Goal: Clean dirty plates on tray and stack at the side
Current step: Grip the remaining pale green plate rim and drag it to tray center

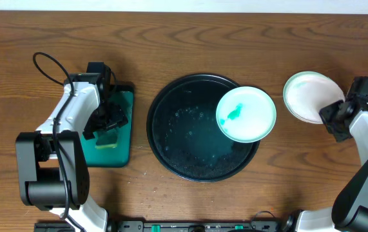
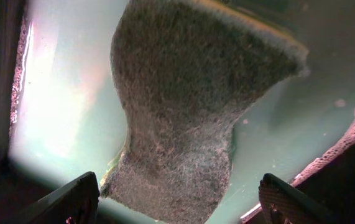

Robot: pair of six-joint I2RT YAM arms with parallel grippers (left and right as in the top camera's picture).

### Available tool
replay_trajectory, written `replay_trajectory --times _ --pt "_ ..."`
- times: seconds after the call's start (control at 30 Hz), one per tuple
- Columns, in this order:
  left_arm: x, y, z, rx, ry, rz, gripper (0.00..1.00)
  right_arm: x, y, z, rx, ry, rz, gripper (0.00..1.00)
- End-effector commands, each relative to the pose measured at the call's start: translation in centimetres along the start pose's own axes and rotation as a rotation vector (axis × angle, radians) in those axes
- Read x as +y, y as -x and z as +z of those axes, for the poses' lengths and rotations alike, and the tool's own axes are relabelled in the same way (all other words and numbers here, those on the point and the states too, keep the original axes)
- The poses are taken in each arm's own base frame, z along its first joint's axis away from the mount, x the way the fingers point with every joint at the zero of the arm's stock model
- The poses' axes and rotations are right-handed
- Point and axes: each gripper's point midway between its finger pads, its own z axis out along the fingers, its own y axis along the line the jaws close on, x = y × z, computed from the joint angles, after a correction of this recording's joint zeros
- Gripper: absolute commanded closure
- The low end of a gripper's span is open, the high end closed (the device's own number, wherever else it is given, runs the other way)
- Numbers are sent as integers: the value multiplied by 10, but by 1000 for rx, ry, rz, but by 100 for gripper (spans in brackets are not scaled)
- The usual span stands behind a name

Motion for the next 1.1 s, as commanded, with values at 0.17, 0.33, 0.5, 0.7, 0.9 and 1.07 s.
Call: replay_trajectory --times 0.17,0.33,0.5,0.7,0.9,1.07 --pt "3 -3 2 13 12 -1 17 19 -27 -2 136 127 -144 99" --pt "3 -3 2 13 12 -1 17 63 -64 -27 261 409 -396 94" --pt "3 -3 2 13 12 -1 17 85 -99 -40 304 495 -584 28" --pt "3 -3 2 13 12 -1 17 98 -118 -40 292 487 -686 10" --pt "2 -3 2 11 11 -9 17 100 -115 -34 239 409 -654 12" --pt "2 -2 2 8 10 -25 17 99 -110 -30 214 374 -630 16"
